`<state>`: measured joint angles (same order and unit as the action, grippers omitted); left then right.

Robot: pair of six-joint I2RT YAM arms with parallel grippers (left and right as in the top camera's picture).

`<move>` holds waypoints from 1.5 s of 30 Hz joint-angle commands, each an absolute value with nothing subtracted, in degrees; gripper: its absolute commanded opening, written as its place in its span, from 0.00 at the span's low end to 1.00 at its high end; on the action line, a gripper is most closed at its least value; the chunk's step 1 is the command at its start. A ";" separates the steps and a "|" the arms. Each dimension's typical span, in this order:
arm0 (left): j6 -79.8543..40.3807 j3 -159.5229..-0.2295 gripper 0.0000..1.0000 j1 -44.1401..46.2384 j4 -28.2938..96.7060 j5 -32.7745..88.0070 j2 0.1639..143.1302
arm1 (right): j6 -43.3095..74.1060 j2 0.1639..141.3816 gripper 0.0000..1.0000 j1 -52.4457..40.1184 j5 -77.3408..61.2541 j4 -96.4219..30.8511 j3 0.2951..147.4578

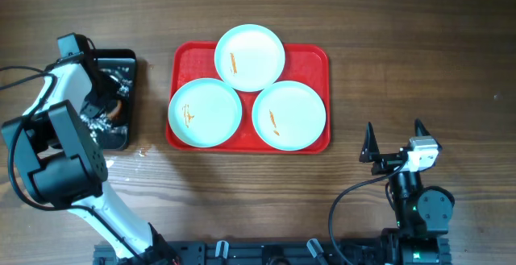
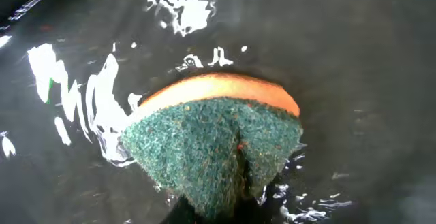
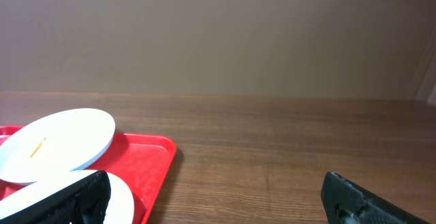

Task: Clean dirty plates on tray and stack at the side
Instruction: 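Lower the left gripper and grasp the green-and-orange sponge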

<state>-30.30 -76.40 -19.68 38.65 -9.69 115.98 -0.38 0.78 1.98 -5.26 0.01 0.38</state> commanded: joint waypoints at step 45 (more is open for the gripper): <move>-30.26 -71.57 1.00 -19.77 30.92 -10.15 112.40 | -1.39 0.43 1.00 2.07 -4.69 0.14 0.32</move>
